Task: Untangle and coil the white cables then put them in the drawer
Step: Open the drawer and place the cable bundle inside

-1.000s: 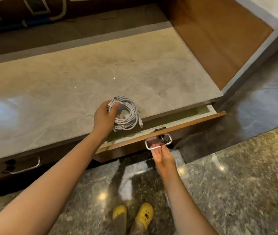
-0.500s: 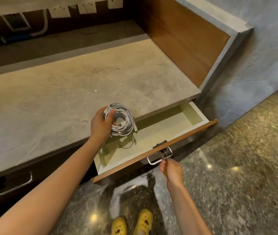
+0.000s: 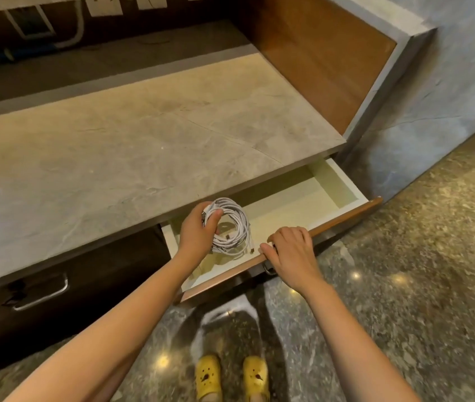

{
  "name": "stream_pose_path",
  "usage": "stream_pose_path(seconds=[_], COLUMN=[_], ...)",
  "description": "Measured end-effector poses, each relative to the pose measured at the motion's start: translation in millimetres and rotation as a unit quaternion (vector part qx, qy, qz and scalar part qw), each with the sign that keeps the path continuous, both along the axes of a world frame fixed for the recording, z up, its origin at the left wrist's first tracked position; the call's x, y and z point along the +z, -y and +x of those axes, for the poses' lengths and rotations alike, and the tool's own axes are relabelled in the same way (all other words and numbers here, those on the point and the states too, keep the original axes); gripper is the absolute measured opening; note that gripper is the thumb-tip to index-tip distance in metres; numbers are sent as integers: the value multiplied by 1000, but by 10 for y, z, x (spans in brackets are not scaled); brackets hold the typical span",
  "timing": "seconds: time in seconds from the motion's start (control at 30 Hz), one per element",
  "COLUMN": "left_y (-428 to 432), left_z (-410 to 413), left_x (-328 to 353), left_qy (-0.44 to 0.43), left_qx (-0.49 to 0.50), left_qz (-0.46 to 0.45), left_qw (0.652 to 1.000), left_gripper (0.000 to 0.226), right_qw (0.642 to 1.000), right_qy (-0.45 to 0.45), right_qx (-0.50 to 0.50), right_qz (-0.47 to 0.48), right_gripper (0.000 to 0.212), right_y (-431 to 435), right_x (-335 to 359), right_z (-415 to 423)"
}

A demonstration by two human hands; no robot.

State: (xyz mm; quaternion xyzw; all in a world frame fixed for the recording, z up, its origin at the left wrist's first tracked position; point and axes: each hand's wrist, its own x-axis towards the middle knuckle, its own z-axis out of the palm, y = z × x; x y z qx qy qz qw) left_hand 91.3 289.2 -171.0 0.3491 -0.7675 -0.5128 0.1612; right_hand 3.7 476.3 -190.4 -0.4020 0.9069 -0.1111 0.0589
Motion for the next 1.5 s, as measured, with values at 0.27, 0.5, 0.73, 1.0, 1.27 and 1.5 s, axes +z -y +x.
stream_pose_path(seconds=[0.27,0.5,0.73,1.0,1.27,1.5], left_y=[-205,-426,-410,-726,-630,-240], left_z=[-167,-219,-197,302,409,176], left_x=[-495,-773,-706,-5,-275,-224], left_qy=[113,219,293,172,237,249], left_qx=[-17,1,-64,-173,-234,-240], left_qz=[14,-136,-98,-202,-436,-433], left_qw=[993,966,949,948,836,833], left_gripper=[25,36,64,55,52,61], right_qw=[998,999,999,996,938,675], right_qy=[15,-9,-17,-41,169,571], right_qx=[7,-4,-2,9,-76,-352], right_qz=[-63,-41,-46,-74,-293,-308], right_gripper=[52,47,46,44,29,46], right_y=[-307,-353,-322,-89,32,318], right_x=[-81,-92,-130,-180,-2,-203], right_z=[205,204,135,-34,-156,198])
